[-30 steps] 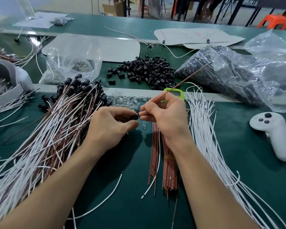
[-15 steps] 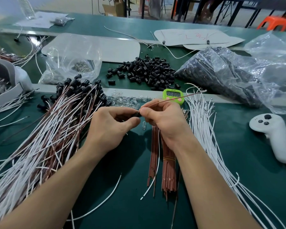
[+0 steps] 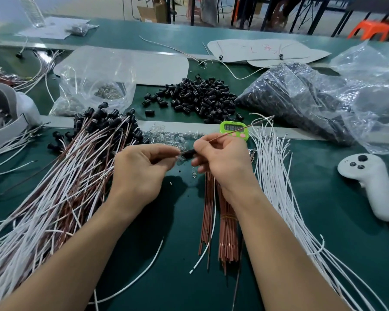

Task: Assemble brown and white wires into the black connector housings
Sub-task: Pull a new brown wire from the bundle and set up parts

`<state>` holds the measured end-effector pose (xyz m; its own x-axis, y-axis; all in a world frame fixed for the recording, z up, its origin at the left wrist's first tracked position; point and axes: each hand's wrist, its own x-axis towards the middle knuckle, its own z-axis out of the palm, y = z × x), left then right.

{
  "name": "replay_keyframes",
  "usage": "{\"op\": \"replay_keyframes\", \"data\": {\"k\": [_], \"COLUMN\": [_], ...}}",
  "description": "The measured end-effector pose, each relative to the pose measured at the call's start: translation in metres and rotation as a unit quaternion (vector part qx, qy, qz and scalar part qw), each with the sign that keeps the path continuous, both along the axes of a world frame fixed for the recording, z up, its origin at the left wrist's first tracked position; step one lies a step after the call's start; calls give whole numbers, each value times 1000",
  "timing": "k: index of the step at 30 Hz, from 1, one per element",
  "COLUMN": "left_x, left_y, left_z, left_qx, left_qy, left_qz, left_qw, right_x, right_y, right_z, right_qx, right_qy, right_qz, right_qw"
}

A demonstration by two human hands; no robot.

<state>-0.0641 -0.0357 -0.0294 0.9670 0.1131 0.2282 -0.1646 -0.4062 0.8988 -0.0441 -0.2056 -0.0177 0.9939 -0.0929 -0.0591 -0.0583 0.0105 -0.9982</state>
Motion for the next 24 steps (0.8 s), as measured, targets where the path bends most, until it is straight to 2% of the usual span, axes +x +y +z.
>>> {"op": "replay_keyframes", "data": {"k": [4, 7, 10, 12, 14, 17, 20, 24], "left_x": [1, -3, -5, -4, -3, -3, -3, -3], "left_y": [10, 11, 13, 13, 12, 8, -1, -7], "left_z": [6, 14, 15, 14, 15, 15, 10, 4], "left_qx": [63, 102, 109, 30, -59, -91, -77, -119], "left_qy": [-28, -16, 19, 59, 84, 105, 118, 129], "left_qz": [130, 161, 74, -22, -98, -179, -177, -135], "left_qw": [989, 982, 991, 998, 990, 974, 974, 975], "right_x": [4, 6, 5, 4, 0, -4, -4, -5], "right_y": [-20, -28, -28, -29, -25, -11, -1, -2], "right_z": [9, 12, 12, 13, 13, 11, 8, 7], "right_qx": [167, 205, 177, 119, 43, -18, -34, -21], "right_qy": [-6, -8, -13, -12, -16, -26, -23, -16], "right_qz": [-119, -172, -146, -67, 27, 102, 114, 139], "right_qw": [979, 963, 973, 991, 999, 994, 993, 990]}}
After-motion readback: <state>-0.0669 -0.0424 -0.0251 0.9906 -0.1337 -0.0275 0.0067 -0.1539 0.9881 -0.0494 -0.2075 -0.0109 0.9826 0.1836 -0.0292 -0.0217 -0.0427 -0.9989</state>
